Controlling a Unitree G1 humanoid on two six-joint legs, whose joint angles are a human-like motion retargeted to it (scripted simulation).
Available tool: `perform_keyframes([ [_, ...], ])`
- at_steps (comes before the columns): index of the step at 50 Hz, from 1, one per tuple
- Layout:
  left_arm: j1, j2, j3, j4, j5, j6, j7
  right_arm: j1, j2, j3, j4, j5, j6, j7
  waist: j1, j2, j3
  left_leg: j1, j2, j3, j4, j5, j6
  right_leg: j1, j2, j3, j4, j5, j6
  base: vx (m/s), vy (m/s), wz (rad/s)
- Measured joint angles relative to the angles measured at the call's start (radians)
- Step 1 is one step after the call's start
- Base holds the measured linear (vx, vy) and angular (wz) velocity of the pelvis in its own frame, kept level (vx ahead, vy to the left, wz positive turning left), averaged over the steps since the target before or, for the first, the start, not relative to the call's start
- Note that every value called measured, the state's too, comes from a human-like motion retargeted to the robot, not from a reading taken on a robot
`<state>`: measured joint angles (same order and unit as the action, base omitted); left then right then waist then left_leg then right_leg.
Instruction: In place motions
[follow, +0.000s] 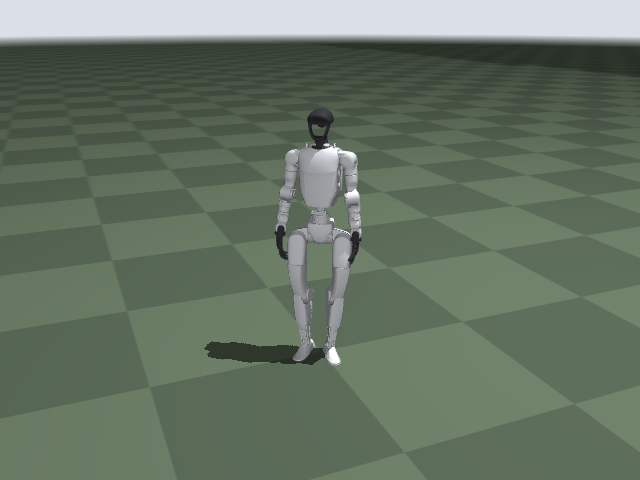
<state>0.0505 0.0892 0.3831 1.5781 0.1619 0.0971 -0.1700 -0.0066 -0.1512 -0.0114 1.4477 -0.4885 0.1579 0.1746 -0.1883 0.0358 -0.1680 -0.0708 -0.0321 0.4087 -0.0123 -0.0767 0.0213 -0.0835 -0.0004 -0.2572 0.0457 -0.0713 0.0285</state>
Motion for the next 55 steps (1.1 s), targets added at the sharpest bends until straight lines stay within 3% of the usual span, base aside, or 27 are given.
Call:
perform_keyframes([
  [23, 0.009, 0.004, 0.013, 0.015, -0.001, 0.0, 0.003, 0.003, 0.004, 0.006, -0.006, 0.001, -0.002, 0.001, -0.01, 0.006, 0.011, 0.01, 0.003, 0.013, -0.015, -0.002, -0.006, -0.014, 0.006, 0.011, 0.007, 0.006, -0.003, -0.01, 0.0, -0.01],
  [43, 0.033, 0.008, 0.007, 0.001, -0.006, 0.011, -0.004, 0.031, -0.02, -0.029, -0.005, -0.006, 0.007, -0.006, -0.069, 0.07, 0.004, 0.057, 0.075, 0.094, -0.005, -0.037, -0.057, -0.024, 0.072, 0.073, 0.027, -0.026, -0.013, -0.08, 0.03, -0.22],
  [48, 0.054, 0.019, 0.012, -0.039, -0.002, 0.012, -0.009, 0.038, -0.032, -0.054, 0.027, 0.003, 0.017, -0.018, -0.061, 0.061, -0.004, 0.041, 0.114, 0.137, 0.16, -0.066, -0.049, -0.016, 0.073, 0.111, 0.068, -0.056, 0.009, 0.0, 0.09, -0.33],
  [50, 0.053, 0.023, 0.007, -0.069, -0.004, 0.009, -0.005, 0.042, -0.036, -0.072, 0.025, 0.011, 0.017, -0.018, -0.059, 0.022, 0.005, -0.032, 0.134, 0.138, 0.36, -0.046, 0.015, -0.005, 0.027, 0.122, 0.087, -0.071, 0.025, -0.05, 0.05, -0.03],
  [52, 0.046, 0.027, 0.007, -0.098, 0.0, 0.001, 0.002, 0.049, -0.039, -0.079, 0.02, 0.023, 0.015, -0.017, -0.037, -0.015, 0.026, -0.143, 0.136, 0.102, 0.571, -0.092, 0.088, 0.008, -0.007, 0.14, 0.1, -0.078, 0.03, -0.08, 0.04, -0.05],
  [55, 0.037, 0.031, 0.013, -0.141, 0.01, -0.016, 0.022, 0.053, -0.05, -0.077, 0.035, 0.041, 0.016, -0.023, -0.022, -0.019, 0.065, -0.292, 0.156, 0.089, 0.642, -0.121, 0.054, 0.025, -0.003, 0.116, 0.108, -0.08, 0.024, -0.14, 0.03, 0.32],
])
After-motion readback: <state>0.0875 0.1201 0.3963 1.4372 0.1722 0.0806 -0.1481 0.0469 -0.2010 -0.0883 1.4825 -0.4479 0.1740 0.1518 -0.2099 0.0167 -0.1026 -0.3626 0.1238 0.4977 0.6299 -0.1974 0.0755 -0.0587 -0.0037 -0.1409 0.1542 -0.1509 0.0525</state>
